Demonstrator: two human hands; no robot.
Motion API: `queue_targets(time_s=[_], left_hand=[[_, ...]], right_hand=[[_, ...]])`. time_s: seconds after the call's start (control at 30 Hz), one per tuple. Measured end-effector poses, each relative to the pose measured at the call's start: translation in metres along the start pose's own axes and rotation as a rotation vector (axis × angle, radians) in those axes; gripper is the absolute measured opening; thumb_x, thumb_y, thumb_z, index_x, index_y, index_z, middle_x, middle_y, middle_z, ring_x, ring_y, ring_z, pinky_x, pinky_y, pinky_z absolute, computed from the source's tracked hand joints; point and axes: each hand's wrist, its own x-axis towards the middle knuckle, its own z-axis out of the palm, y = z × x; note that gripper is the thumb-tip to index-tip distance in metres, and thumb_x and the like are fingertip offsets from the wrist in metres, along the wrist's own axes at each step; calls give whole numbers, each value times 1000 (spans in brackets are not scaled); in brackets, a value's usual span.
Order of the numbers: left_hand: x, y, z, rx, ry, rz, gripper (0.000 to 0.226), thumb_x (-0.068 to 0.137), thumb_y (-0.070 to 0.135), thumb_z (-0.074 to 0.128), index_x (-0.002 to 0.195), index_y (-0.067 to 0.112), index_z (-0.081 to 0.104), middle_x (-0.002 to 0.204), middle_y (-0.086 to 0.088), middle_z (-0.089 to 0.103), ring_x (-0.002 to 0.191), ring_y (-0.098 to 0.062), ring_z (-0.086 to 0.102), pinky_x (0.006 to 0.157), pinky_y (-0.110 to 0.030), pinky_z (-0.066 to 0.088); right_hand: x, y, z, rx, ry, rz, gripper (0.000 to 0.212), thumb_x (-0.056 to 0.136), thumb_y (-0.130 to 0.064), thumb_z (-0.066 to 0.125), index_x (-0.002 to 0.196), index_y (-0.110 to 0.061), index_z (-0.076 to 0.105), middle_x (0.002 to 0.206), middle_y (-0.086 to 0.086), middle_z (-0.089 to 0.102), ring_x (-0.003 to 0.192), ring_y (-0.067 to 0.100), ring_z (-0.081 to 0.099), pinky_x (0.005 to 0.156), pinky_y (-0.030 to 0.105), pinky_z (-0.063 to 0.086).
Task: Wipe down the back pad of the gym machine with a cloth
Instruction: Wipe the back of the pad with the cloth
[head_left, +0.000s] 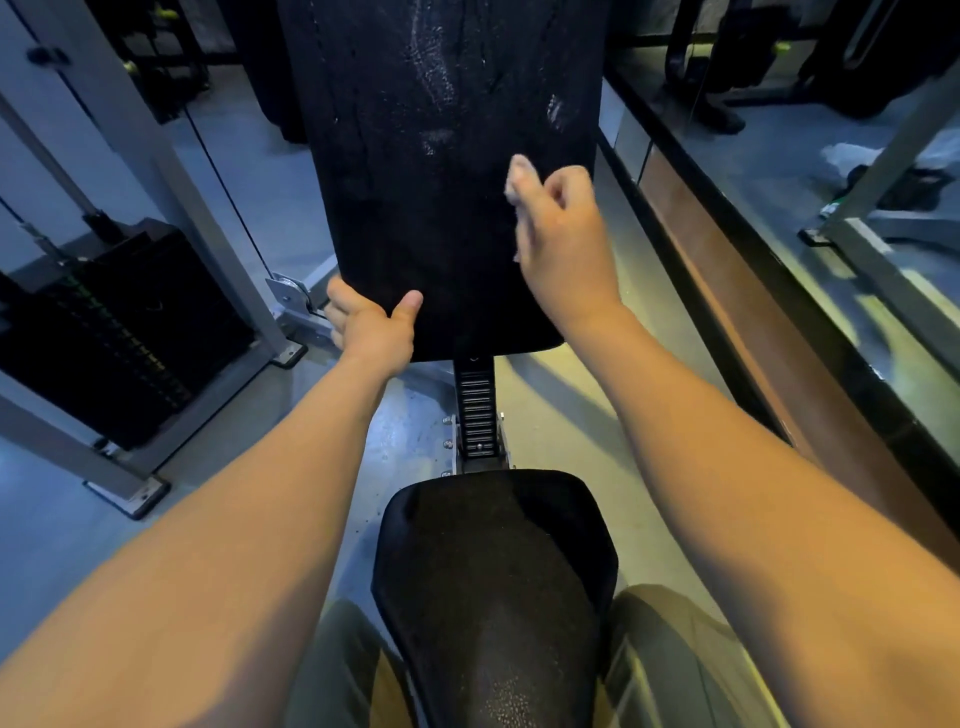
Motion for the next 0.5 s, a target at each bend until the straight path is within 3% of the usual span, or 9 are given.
queue_targets(time_s=[0.2,0.33,0.43,0.5], left_hand=[[3,-1,-1,15,-15,-7,80,95,52,59,151,21,10,153,-6,21,141,-32,27,119,-50,29],[2,0,-1,21,-18,-19,80,95,52,59,151,22,10,154,-5,22,142,-31,27,118,-50,29],[0,3,-1,32,-2,-22,79,95,52,58,150,21,12,153,-6,23,142,-31,28,118,-50,30],[-1,3,-2,40,1,-26,79,95,52,58,151,20,11,154,-7,23,142,-30,28,118,-49,30]], right_hand=[[-19,-7,14,98,174,208,22,106,-15,51,120,-3,64,100,5,52,85,19,56,77,30,51],[-71,-16,44,64,-39,-16,37,98,3,57,135,3,60,106,15,57,96,26,59,84,32,53],[-113,-16,42,-28,-264,-152,61,84,9,72,142,-5,58,115,11,58,92,27,56,66,34,52],[-112,-8,32,-91,-294,-192,60,82,6,71,138,-13,62,112,9,58,89,28,54,58,36,48]])
